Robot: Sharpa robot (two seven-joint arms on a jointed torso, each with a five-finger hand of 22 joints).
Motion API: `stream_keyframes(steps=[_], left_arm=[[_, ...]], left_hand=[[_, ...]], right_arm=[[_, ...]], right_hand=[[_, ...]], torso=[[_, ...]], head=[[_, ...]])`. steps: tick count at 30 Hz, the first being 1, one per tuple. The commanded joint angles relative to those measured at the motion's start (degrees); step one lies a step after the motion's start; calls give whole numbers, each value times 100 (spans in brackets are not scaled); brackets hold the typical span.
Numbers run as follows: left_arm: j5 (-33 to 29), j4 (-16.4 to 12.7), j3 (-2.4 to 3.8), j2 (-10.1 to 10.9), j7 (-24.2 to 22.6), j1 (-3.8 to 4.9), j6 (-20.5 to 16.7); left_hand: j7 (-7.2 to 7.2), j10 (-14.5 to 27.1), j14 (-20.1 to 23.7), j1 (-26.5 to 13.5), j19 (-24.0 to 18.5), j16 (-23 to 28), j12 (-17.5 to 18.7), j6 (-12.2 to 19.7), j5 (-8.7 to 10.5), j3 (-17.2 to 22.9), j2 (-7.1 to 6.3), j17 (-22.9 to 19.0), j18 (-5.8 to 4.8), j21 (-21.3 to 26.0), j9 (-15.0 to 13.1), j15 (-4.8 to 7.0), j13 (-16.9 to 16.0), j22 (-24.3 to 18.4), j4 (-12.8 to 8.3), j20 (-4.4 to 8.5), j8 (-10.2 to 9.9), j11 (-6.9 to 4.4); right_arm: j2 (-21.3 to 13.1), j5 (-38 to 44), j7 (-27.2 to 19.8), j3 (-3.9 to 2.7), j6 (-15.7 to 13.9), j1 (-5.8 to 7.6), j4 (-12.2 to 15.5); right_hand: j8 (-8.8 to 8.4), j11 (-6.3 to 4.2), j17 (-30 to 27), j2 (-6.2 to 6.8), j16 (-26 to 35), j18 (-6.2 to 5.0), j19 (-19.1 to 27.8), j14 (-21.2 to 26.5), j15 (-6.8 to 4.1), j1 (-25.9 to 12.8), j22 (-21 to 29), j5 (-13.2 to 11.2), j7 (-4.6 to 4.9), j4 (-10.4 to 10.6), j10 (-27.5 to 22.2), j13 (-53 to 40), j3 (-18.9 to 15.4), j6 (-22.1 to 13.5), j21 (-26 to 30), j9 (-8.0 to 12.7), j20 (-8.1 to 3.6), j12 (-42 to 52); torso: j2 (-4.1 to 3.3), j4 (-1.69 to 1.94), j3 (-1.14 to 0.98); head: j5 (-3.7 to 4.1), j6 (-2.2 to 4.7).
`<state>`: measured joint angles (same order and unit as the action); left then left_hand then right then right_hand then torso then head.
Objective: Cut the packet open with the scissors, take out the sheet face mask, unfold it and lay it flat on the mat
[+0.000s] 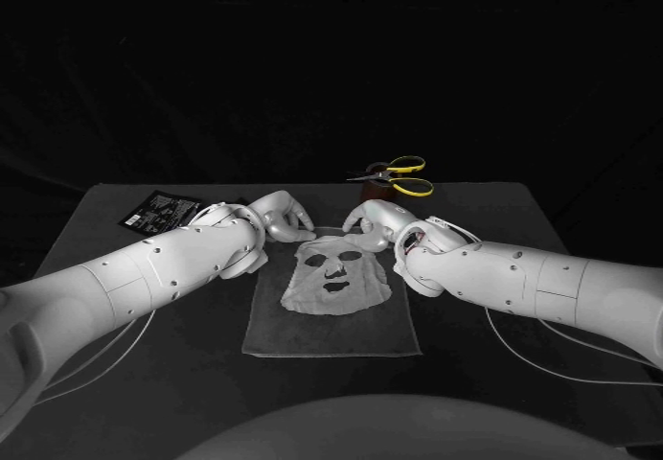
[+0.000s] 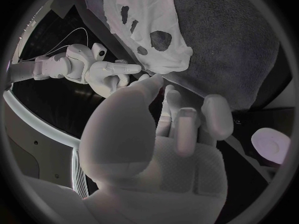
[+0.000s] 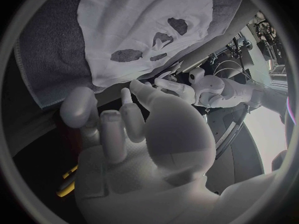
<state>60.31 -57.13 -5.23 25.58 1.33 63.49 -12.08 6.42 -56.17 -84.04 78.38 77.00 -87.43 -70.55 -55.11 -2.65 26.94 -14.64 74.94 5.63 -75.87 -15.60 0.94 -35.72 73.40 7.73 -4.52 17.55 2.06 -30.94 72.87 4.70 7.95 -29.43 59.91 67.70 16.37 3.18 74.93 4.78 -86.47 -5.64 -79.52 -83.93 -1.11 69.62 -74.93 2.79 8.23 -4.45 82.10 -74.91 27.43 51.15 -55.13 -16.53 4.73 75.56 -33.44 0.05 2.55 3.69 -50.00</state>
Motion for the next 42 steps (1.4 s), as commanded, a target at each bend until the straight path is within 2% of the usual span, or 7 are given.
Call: stream_keyframes(steps=[1,5,11,14,19,33,42], left_arm=[[157,41,-4,-64,91,2,182],[170,71,-9,-116,87,-3,196],[211,114,-11,-175,124,-6,180],[233,151,-11,-208,150,-8,157],[277,219,-11,-268,193,-16,119],[388,292,-18,-332,309,-25,255],[412,294,-22,-345,328,-27,271]], left_hand=[[13,-49,-254,27,36,-34,-42,-41,-11,-43,14,617,-86,-28,-8,42,-85,19,1,4,24,-3],[-8,-143,-271,23,61,-45,-130,-98,-11,-110,8,654,-95,-58,-24,58,-247,50,17,18,61,-20],[-26,-169,-281,36,73,-51,-163,-139,-12,-146,13,675,-98,-72,-36,69,-306,65,20,27,90,-34],[-37,-181,-284,54,81,-53,-178,-167,-12,-159,24,682,-101,-82,-44,76,-335,75,18,33,110,-42],[-47,-185,-288,82,87,-55,-188,-187,-11,-163,42,690,-103,-89,-51,84,-353,83,13,40,126,-51],[-62,-185,-293,143,95,-57,-199,-223,-12,-174,50,700,-106,-99,-64,95,-375,93,-13,50,158,-62],[-60,-173,-296,145,95,-60,-195,-222,-12,-185,44,709,-106,-100,-66,97,-367,94,-13,53,161,-61]], right_arm=[[78,224,99,-2,274,9,-95],[167,236,105,-1,345,10,-184],[256,240,110,-1,413,11,-283],[301,241,118,-1,403,11,-343],[358,236,134,0,327,10,-462],[480,201,91,0,395,9,-670],[513,131,14,0,228,8,-764]], right_hand=[[-34,33,838,62,-31,-24,-23,-459,35,3,-705,-2,44,-25,-5,-314,-2,-20,-19,10,21,21],[-38,37,843,67,-34,-25,-21,-460,38,-7,-704,-3,46,-22,-4,-316,-8,-16,-13,12,24,23],[-33,35,847,57,-36,-24,-21,-460,42,-30,-704,-3,37,-10,-1,-320,-17,29,-16,11,29,30],[-13,21,851,40,-39,-26,-22,-461,34,-34,-706,-3,17,-9,4,-329,-18,106,-25,4,30,43],[10,-12,865,-85,-47,-24,-36,-463,9,-32,-717,-2,-23,23,17,-344,21,232,-70,-3,19,65],[166,-133,898,-237,-64,-18,-62,-471,-86,4,-735,-3,-172,25,55,-383,50,578,-148,-74,-50,114],[346,-244,953,-450,-90,1,-100,-484,-181,80,-761,-2,-302,10,178,-533,123,766,-264,-177,-132,291]], torso=[[-1,3,-5],[7,-10,-5],[9,-1,-14],[7,-7,-12],[5,-5,-9],[14,-2,-10],[11,-6,-8]], head=[[-15,0],[-12,0],[-16,0],[-17,0],[-2,0],[3,0],[5,0]])
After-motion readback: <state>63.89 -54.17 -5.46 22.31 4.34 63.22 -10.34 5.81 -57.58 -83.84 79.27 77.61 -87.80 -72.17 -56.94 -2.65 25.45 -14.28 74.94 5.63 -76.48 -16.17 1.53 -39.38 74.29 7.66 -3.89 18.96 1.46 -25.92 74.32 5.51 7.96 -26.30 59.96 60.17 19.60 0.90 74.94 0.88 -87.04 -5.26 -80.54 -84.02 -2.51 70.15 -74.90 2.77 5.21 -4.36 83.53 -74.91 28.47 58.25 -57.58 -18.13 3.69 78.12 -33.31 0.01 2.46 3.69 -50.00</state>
